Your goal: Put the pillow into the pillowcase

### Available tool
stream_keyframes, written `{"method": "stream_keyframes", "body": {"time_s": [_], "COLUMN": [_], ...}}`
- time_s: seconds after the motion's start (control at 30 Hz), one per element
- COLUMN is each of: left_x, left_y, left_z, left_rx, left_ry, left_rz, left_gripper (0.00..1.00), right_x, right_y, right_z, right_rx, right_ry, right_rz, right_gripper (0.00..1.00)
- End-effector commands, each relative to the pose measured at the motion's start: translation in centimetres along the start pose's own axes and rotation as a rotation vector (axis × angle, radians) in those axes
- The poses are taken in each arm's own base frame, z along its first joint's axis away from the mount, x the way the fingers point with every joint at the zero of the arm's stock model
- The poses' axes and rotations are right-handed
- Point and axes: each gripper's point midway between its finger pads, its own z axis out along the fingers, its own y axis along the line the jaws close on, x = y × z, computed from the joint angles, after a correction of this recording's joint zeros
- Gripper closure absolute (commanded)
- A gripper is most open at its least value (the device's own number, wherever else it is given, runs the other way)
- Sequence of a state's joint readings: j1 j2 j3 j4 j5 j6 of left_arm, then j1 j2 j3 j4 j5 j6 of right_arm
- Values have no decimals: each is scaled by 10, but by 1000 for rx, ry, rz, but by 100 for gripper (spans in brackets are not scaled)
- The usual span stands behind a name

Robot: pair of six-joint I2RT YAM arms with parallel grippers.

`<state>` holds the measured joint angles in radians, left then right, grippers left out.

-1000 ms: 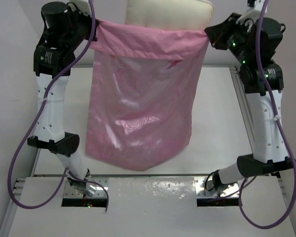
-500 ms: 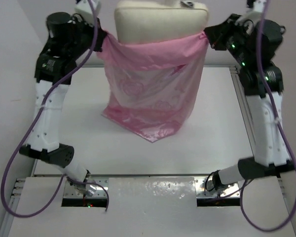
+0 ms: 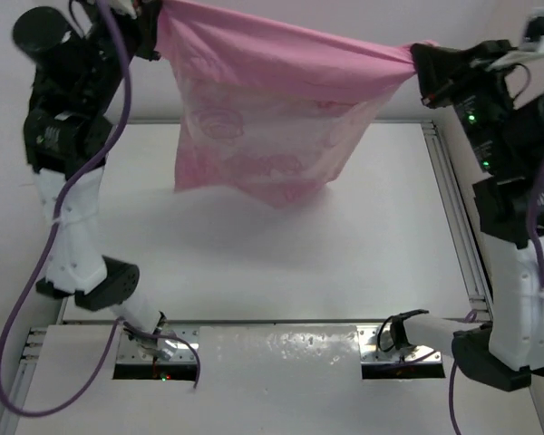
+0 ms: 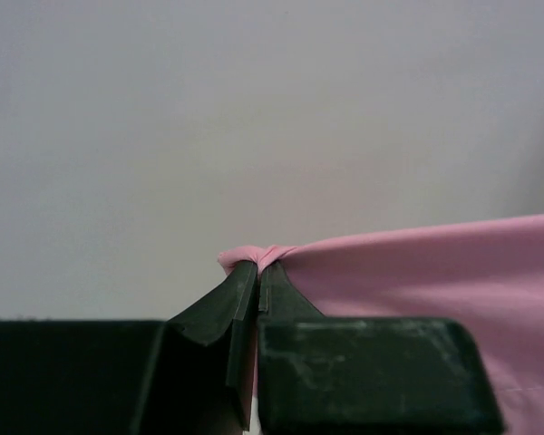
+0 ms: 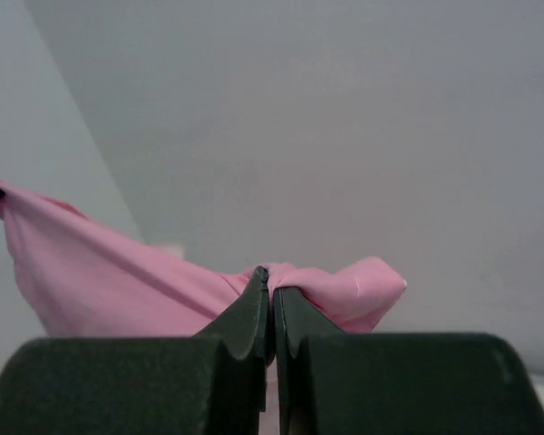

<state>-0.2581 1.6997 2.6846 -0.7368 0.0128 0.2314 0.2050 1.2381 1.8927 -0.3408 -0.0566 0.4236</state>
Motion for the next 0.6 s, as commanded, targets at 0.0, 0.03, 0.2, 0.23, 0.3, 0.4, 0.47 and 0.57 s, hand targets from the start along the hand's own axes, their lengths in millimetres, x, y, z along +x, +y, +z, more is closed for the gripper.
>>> {"method": "stream_keyframes", "body": {"time_s": [0.0,0.03,0.2,0.23,0.3,0.4,0.47,0.57], "left_x": [11,21,-80,-100,-125,-114,-109,-113], "left_y": [27,32,89,100,113,127,131,129], "left_z": [-8,-3,-40,-53,-79,-91,-98,-103], "left_rx": [-134,-167,-433,-498,-577,-673,-702,-686], "left_ry": [27,46,-230,-288,-340,-270,-244,-250], "left_rz": [3,15,141,144,186,201,193,194], "left_gripper": [100,100,100,100,100,100,100,100], "right_x": [13,12,-70,-80,-105,-107,-99,-90], "right_y": [-29,-30,-8,-12,-6,-2,3,2], "right_z": [34,37,23,19,-16,-35,-34,-27], "right_rx": [85,98,58,75,76,65,39,34], "right_ry": [-16,19,-136,-208,-337,-362,-336,-293], "right_rz": [-18,-21,-80,-103,-111,-92,-82,-79], "right_gripper": [100,100,100,100,100,100,100,100]}}
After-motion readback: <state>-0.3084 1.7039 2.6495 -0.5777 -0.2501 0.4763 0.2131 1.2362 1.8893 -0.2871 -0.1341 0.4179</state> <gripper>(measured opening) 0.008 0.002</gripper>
